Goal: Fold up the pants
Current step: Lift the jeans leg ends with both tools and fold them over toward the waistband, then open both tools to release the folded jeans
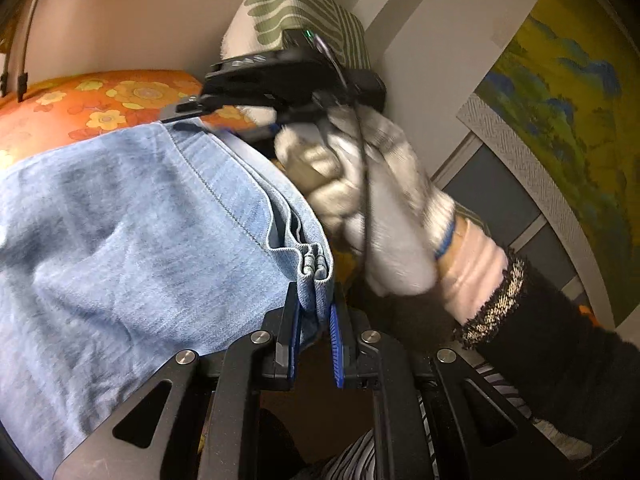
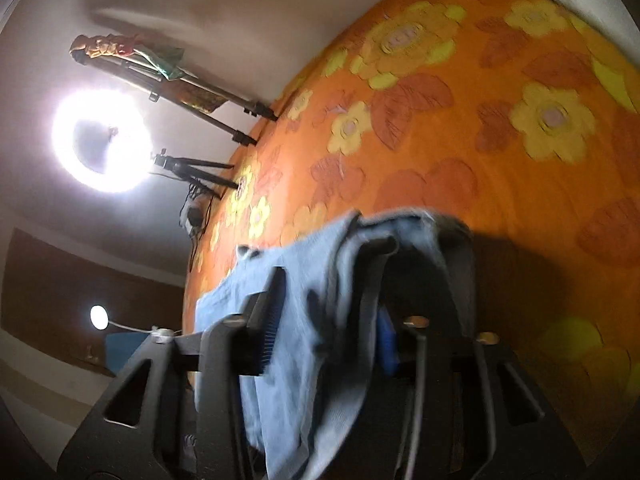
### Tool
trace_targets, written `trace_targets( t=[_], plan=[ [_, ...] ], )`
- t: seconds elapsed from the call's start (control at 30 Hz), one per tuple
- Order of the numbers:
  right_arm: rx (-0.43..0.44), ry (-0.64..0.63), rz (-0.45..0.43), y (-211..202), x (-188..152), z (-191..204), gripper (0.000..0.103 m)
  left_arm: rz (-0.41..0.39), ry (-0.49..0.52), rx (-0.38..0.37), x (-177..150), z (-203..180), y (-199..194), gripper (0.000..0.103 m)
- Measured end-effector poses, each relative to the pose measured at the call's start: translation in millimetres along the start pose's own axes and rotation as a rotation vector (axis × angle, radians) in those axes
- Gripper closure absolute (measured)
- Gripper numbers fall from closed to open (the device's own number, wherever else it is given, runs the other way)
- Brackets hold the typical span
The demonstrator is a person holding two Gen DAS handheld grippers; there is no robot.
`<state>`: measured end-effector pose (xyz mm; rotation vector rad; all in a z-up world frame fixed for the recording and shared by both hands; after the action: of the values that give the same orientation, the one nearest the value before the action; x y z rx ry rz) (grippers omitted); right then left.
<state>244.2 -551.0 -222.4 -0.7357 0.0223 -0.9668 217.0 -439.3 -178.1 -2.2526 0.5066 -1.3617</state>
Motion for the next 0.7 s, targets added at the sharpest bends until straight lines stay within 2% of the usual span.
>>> trace_targets(
  t=[0.07, 0.13, 0.2, 0.3, 0.43, 0.5, 0.57, 0.63, 0.7],
  plan=[
    [-0.011, -0.068, -0.039, 0.8, 1.2, 19.0, 0.093, 0.003, 0.001, 0.003, 0.5, 2.8, 2.0, 0.092],
    [0.004, -0.192, -0.093, -8.2, -2.4, 49.9, 0.094, 0.007, 0.008, 0.008, 0.2, 3.4, 5.0, 0.092],
    [-0.02, -0.309, -0.141, -19.1, -4.8, 69.0, 0.095, 0.015, 0.012, 0.008, 0.5, 4.1, 12.0, 0.092],
    [-0.102, -0.31, -0.189, -23.6, 2.4, 58.3, 0.096, 0.023, 0.014, 0.021, 3.0, 6.8, 24.6, 0.092],
    [-0.255, -0.315, -0.182, -9.2, 7.6, 26.0, 0.095, 0.058, 0.029, 0.026, -3.3, 3.1, 35.3, 0.09],
    [-0.31, -0.313, -0.177, -6.6, 10.2, 19.1, 0.091, 0.075, 0.032, 0.033, -6.7, 2.8, 35.8, 0.088],
    [-0.361, -0.287, -0.198, -14.7, 17.5, 12.8, 0.07, 0.089, 0.028, 0.046, -11.0, 1.2, 31.6, 0.088],
    [-0.37, -0.272, -0.259, -32.9, 24.3, 11.8, 0.067, 0.089, 0.022, 0.065, -12.2, 2.9, 21.1, 0.087],
    [-0.341, -0.254, -0.286, -47.7, 25.3, 14.3, 0.067, 0.079, 0.017, 0.087, -13.7, 6.2, 4.9, 0.084]
  ],
)
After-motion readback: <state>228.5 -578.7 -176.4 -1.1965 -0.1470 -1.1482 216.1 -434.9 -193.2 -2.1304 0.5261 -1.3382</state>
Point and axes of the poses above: each gripper's, at about its wrist camera, not at the fingertips, and y roughly the way its jaws point, z to its left, x to its top, the point moved 7 cm from there along y, roughly the way its jaws point, and after that the axes turned 7 degrees about y, right-handed, at the moved point
